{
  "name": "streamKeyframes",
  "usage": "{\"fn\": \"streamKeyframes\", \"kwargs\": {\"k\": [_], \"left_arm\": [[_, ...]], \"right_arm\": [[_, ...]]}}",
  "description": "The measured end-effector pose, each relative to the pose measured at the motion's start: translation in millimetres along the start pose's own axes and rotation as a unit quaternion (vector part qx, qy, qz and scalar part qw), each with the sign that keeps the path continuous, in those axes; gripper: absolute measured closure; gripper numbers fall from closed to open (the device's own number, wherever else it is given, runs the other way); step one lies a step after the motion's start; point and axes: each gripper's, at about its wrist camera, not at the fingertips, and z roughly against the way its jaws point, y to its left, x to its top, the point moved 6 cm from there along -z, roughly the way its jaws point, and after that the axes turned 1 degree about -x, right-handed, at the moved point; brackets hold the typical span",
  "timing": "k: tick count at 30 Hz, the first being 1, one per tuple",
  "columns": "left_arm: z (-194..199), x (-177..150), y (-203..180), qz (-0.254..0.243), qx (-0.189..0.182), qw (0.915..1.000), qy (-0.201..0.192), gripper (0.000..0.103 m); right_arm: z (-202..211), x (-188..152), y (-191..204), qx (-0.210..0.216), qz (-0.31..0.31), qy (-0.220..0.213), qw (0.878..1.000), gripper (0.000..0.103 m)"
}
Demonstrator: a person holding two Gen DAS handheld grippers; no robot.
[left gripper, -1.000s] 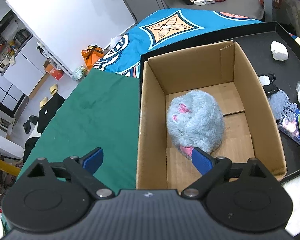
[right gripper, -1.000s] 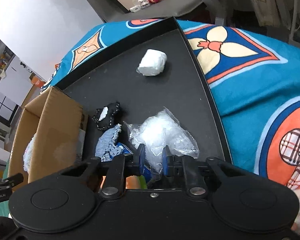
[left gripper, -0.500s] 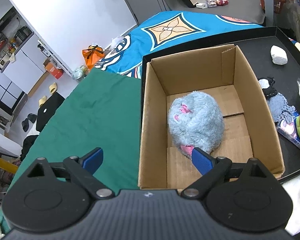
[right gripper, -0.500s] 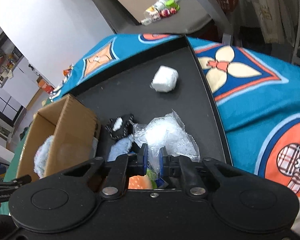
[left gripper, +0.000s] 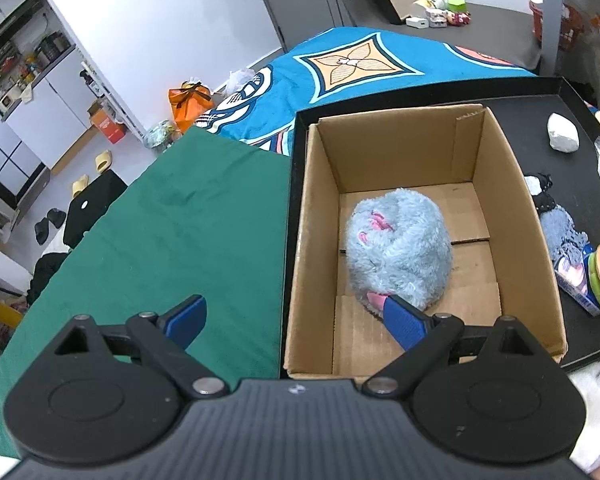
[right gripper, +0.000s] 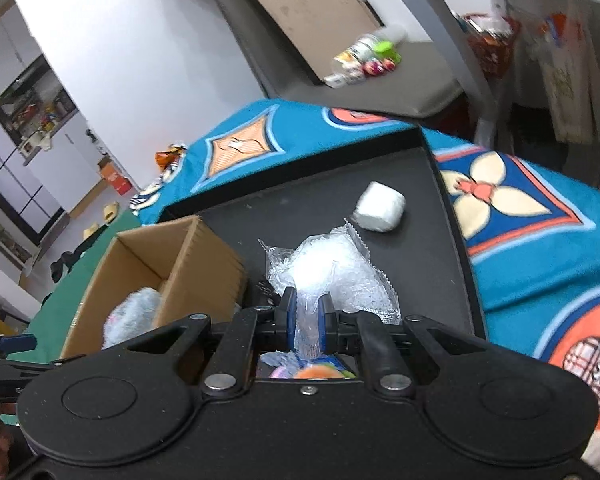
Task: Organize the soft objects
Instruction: 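Move the right gripper to the clear plastic bag and grasp it, then carry the plastic bag with the right gripper and drop it into the box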
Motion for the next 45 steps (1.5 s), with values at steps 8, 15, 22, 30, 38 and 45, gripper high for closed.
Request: {"fn": "streamKeyframes", "kwargs": {"k": [8,15,22,30,38,45], "left_arm": [[-2.3,-0.7,6.9,0.02,-0.011,0.9997,0.003,0.009],[-2.2,-1.4,14.4,0.044,-0.025,0.9987,-0.004,0.009],[-6.1,-2.5,18.3,0.058,-0.038,0.9976,-0.006,0.011],[-8.2,-4.1,21.6,0.073,-0.063,0.9953,-0.01,0.028],[-18.4,-7.8,23.1,0.084,-0.087,0.9926,0.01,0.066],[-24.7,-12.9,27.0,0.1,-0.11,0.9885,0.025,0.093]], "right_arm": [[4.2,13.7,32.0,0.023,0.045,-0.026,0.998,0.093],[4.1,22.9,59.1,0.038,0.08,-0.041,0.995,0.093],[4.4,28.3,89.1,0.058,0.121,-0.051,0.99,0.093],[-4.8,28.8,126.2,0.074,0.165,-0.046,0.982,0.093],[-17.2,29.6,164.6,0.097,0.199,-0.037,0.974,0.093],[-32.4,23.8,186.9,0.095,0.214,-0.002,0.972,0.075]]}}
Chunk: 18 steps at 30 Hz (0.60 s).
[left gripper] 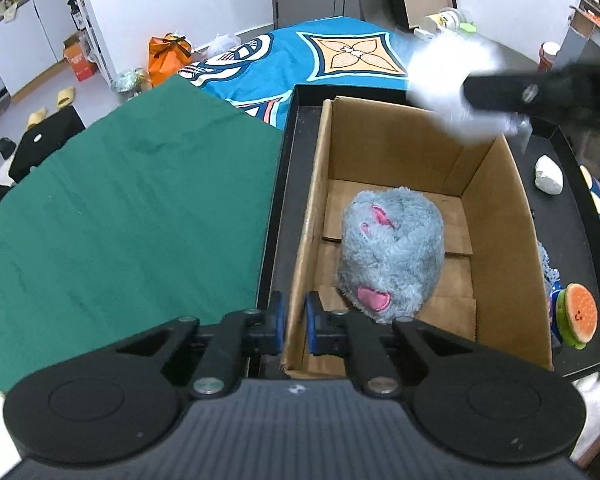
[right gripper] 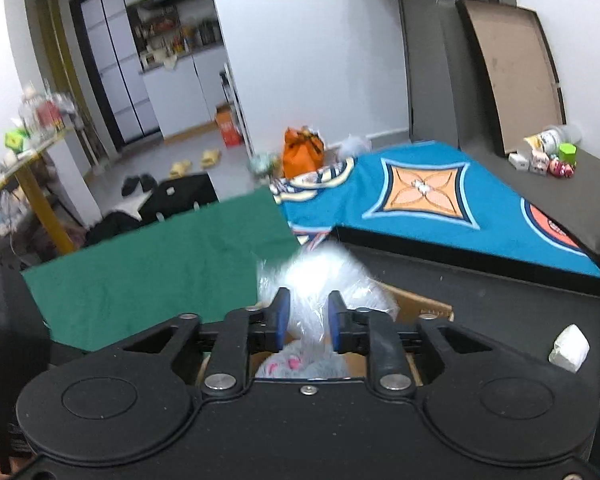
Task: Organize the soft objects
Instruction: 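Carry the plastic bag with the right gripper and drop it into the box, then reach the right gripper to the burger plush and grasp it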
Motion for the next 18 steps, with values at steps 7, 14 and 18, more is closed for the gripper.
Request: {"fn": "streamKeyframes", "kwargs": {"k": [7,14,18], "left_arm": [[1.5,0.0,0.5,0.008,-0.005,1.0,-0.002,0.094],[4.9,-1.0,3.6,0.02,0.011,0.9997,-0.004,0.094],[6.0,-1.5,4.7,0.025,0.017,0.9995,0.001,0.094]], "right_arm": [[11.9,-18.6,-20.3,-0.013,-0.041,0.018,0.999,0.053],[30.1,-38.6,-44.1,-0.036,-0.071,0.023,0.997,0.045],[38.1,-49.2,-56.4,-0.05,-0.082,0.024,0.995,0.041]]}}
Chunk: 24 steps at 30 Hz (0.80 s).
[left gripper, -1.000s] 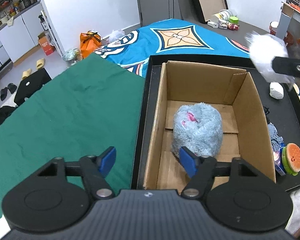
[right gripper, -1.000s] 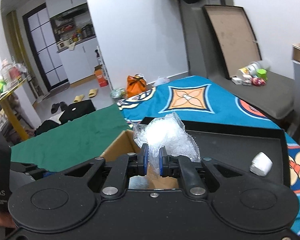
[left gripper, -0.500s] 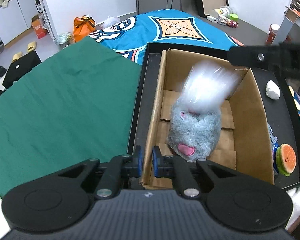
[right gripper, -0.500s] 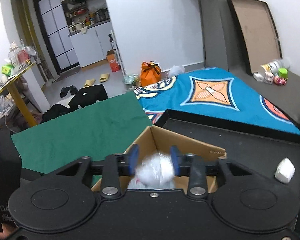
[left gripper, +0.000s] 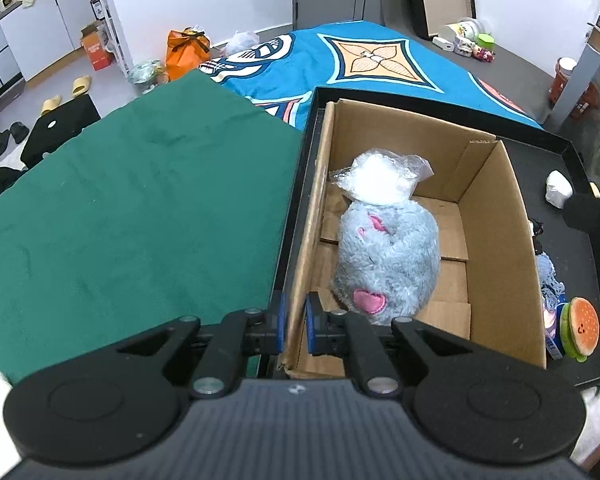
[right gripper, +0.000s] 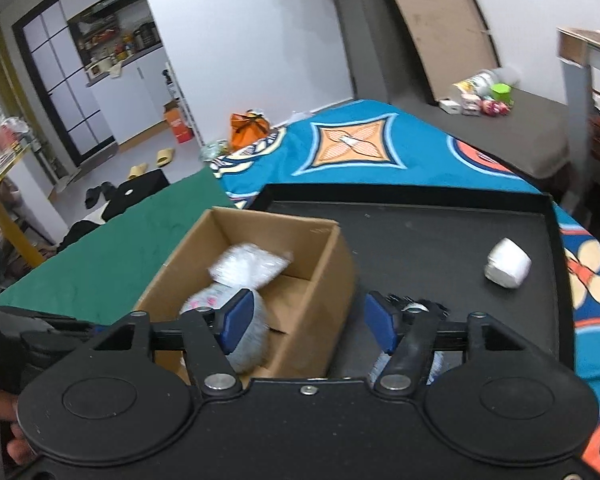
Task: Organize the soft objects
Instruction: 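Reach the right gripper to the burger plush and grasp it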
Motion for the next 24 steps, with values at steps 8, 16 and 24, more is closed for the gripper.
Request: {"fn": "streamKeyframes", "kwargs": {"k": [8,16,24], "left_arm": [[4.5,-0.5,-4.7,-0.02,0.02,0.9996,-0.002,0.093],[17.9,0.4,-20.3,-0.073,0.059,0.9949,-0.036,0.062],[25.8,2.2,-35.7,-0.119,0.078,0.9877,-0.066,0.027]], "right_arm": [[3.9,-20.7,-27.6,-0.015,-0.032,0.009,0.999,0.03],[7.9,-41.1,-54.5,-0.026,-0.062,0.017,0.998,0.024],[3.4,-62.6,-75.4,-0.03,-0.086,0.03,0.995,0.023]]}}
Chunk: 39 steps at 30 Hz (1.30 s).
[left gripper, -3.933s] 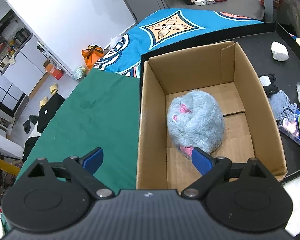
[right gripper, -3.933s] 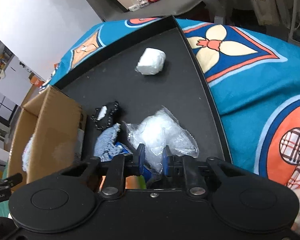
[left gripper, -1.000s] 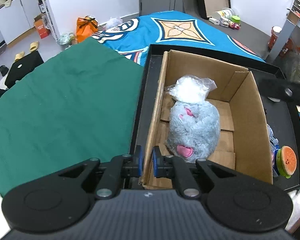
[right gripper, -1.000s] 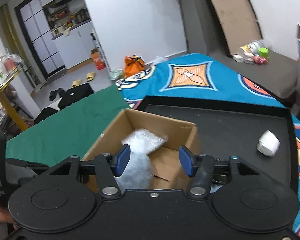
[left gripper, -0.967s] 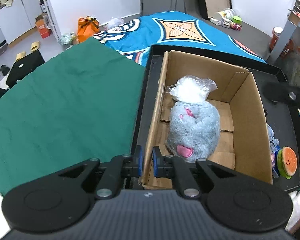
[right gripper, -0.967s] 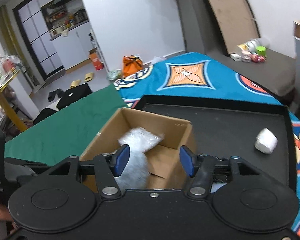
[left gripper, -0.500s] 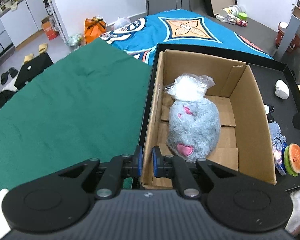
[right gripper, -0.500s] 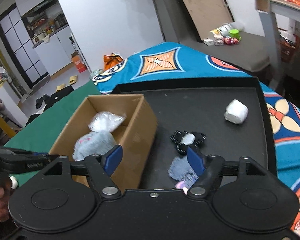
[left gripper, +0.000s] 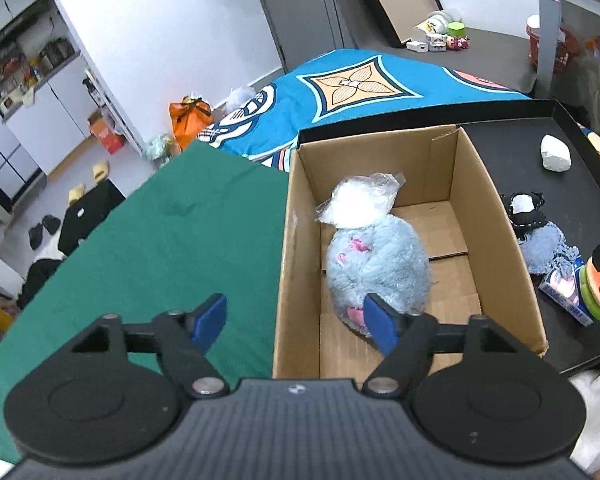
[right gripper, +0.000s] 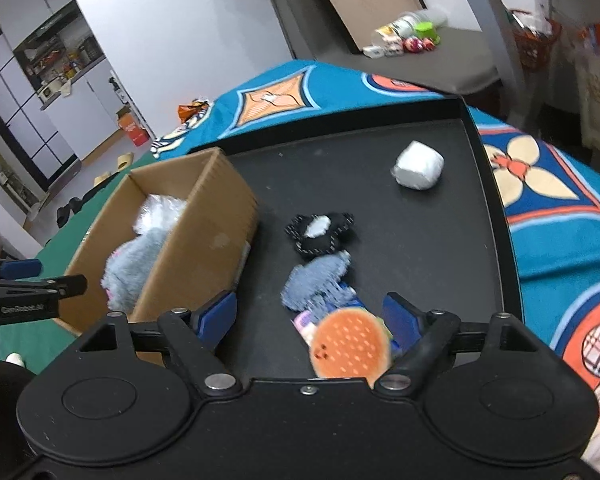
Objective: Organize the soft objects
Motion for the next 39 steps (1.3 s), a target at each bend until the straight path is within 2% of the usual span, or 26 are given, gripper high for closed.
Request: {"fn": "streamKeyframes", "kwargs": {"k": [15,16,18,20,27,39], "left_arm": [[-6.7,3.1,-14.4,-0.038,0.027,0.9988,0.014,0.022],[-7.3,3.5,-15.5,-0.04,0.027,0.9987,0.014,0.022],[-8.3,4.3,-16.9,-0.041,0.028,0.9986,0.017,0.022],[-9.3,4.8,-18.0,-0.043,0.031,0.9984,0.021,0.022],[-12.5,4.6,-24.3,-0.062,0.041,0.9967,0.032,0.022],[-9.8,4.9,-23.1,-0.058,0.044,0.9969,0.03,0.021]], "right_arm": [[-23.7,-21.8,-34.7,-0.027,-0.056,0.055,0.997,0.024],[-24.6,-22.6,-34.8,-0.025,-0.055,0.059,0.996,0.026],[-25.8,-23.4,-35.3,-0.029,-0.05,0.062,0.996,0.036],[-26.3,-23.9,-36.8,-0.028,-0.053,0.064,0.996,0.059],[-20.7,-19.8,-41.8,-0.03,-0.067,0.05,0.996,0.064],[-13.2,-9.7,-39.3,-0.023,-0.062,0.033,0.997,0.065]]}}
